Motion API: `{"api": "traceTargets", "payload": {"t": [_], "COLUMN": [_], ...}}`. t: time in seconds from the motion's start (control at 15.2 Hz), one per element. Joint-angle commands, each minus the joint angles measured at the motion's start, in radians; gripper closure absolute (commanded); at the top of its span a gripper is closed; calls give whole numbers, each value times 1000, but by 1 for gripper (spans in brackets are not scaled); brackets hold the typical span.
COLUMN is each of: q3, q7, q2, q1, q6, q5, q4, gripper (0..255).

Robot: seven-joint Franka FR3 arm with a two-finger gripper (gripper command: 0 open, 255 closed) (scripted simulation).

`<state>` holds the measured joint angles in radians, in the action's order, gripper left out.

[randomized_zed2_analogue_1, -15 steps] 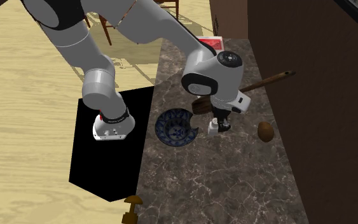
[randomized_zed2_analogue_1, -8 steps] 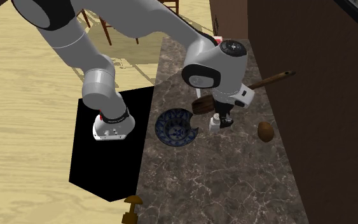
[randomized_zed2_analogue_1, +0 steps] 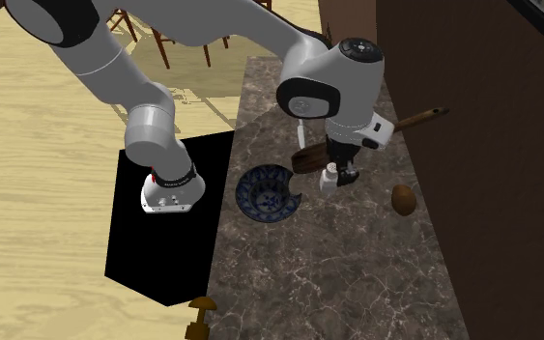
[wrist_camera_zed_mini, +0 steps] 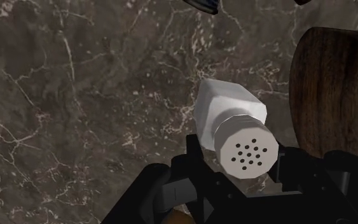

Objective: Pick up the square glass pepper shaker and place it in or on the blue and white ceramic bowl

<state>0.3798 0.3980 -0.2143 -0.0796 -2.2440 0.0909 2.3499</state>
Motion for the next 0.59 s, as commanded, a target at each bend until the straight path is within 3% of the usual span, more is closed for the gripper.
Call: {"api": "traceTargets", "payload": {"t": [0.0,0.53], "q3": [-4,-15], "q7": [-4,-12], "q2": [-15,-54], "q1": [0,-1], "q6": [32,144], "q5": [4,12], "q4": [-17,-91], "gripper": [255,255]}}
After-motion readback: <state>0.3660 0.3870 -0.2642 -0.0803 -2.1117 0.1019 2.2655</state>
